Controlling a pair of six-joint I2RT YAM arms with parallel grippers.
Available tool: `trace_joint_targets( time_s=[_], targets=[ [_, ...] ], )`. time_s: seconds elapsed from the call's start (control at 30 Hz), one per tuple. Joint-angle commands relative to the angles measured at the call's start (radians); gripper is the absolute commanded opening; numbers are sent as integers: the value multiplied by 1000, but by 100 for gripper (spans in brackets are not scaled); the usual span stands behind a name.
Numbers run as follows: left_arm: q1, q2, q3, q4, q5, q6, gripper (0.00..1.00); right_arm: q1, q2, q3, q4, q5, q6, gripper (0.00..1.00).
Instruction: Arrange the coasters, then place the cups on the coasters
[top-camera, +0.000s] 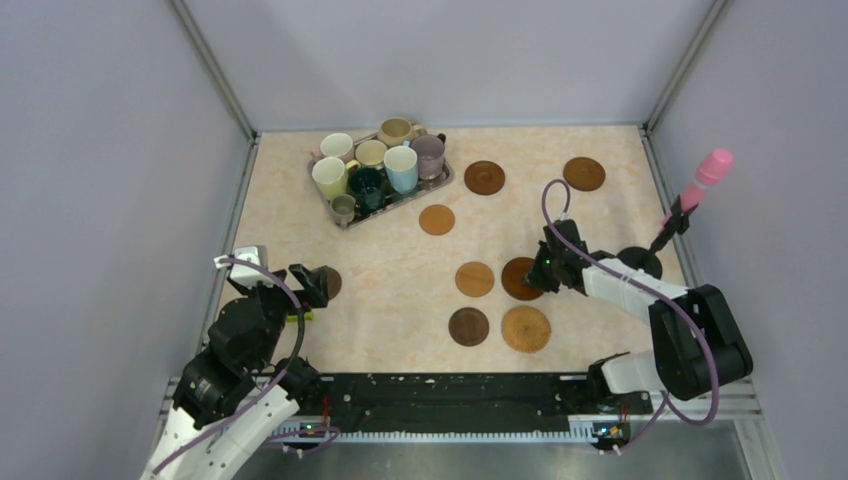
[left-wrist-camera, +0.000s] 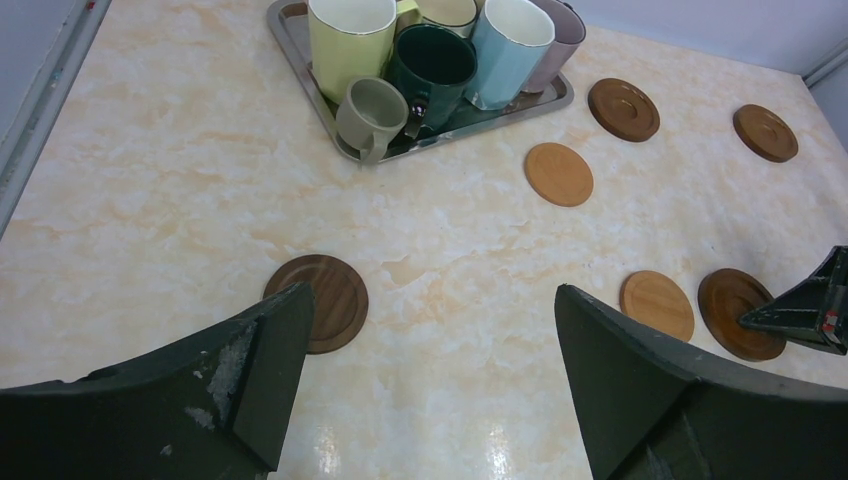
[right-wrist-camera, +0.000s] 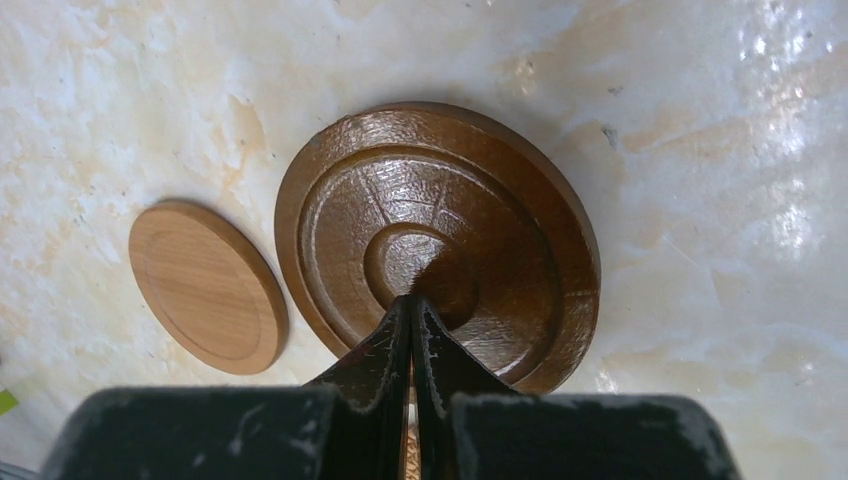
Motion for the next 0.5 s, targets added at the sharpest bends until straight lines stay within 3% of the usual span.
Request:
trace_joint_targets(
  time_s=[0.0, 0.47],
  targets=[
    [2, 2, -4, 45, 15, 8, 95, 17, -42, -61, -105, 12, 0, 0],
    [3, -2, -2, 40, 10, 5, 95, 17, 4, 17, -95, 80, -56, 0]
  ],
)
